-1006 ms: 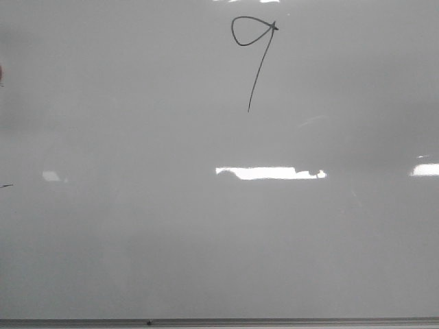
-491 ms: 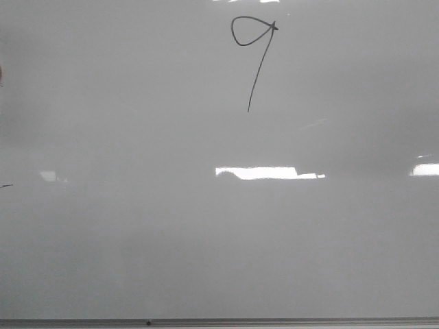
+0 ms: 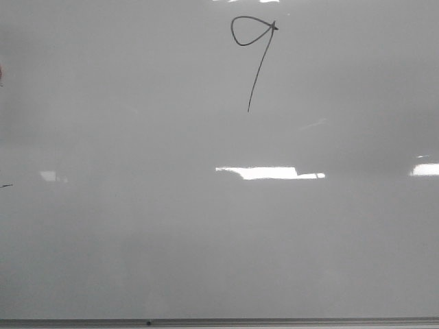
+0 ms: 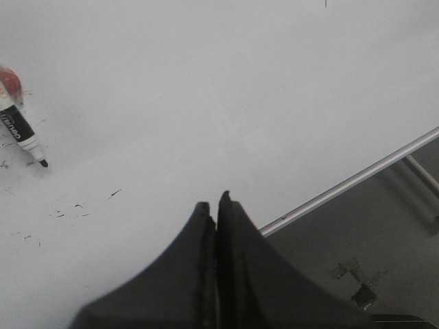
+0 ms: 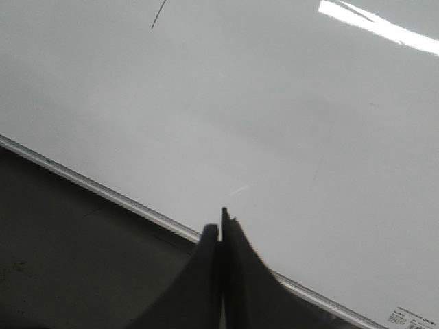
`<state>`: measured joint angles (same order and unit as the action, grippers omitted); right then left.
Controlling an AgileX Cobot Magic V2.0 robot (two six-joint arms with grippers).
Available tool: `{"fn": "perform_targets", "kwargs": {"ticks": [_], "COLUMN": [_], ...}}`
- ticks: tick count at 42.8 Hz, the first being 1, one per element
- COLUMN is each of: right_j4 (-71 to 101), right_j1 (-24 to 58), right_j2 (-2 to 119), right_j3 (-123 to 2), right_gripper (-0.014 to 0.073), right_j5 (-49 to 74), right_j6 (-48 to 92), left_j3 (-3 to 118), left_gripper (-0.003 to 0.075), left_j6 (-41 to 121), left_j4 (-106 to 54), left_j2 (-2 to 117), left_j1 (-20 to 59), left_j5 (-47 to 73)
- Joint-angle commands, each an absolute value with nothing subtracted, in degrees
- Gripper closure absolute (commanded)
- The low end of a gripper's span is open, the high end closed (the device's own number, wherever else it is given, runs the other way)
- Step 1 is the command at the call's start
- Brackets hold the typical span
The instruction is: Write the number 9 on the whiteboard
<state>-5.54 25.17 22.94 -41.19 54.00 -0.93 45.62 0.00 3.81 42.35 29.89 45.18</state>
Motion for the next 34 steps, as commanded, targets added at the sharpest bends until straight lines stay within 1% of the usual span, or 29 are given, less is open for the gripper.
{"fn": "perform_targets", "kwargs": {"ticks": [1,14,18,22,28,34], "right_j4": [-6.3,-6.3,-6.3,-6.3,-6.3,-6.3], "right_j1": [24.8,24.8,24.8,24.8,24.8,24.8], "right_j2": [23.5,23.5,23.5,23.5,23.5,23.5], "right_j3": [-42.6,-42.6,-42.6,-42.6,-42.6,-42.6], "right_gripper": [0.0662,0.0662,0.0662,0.0662,0.0662,0.0662], "right_j5": [50.5,50.6,50.6,50.6,50.6,50.6], "right_j6": [-0.9,-0.9,-0.9,-0.9,-0.9,-0.9], "left_j3": [47.5,47.5,46.5,43.4,34.1,22.8], "left_gripper": [0.0739,0.0739,0.0739,0.0739,0.0739,0.0739], "left_j6": [0.0,0.0,0.0,0.0,0.0,0.0], "left_j4": [3.9,3.9,4.8,4.5,3.5,3.4], "left_j2": [42.2,41.4,39.4,35.6,28.0,18.8], "left_j1": [30.3,29.5,25.7,20.2,12.1,6.4], "left_j5": [41.3,41.2,39.6,35.2,24.8,15.6]}}
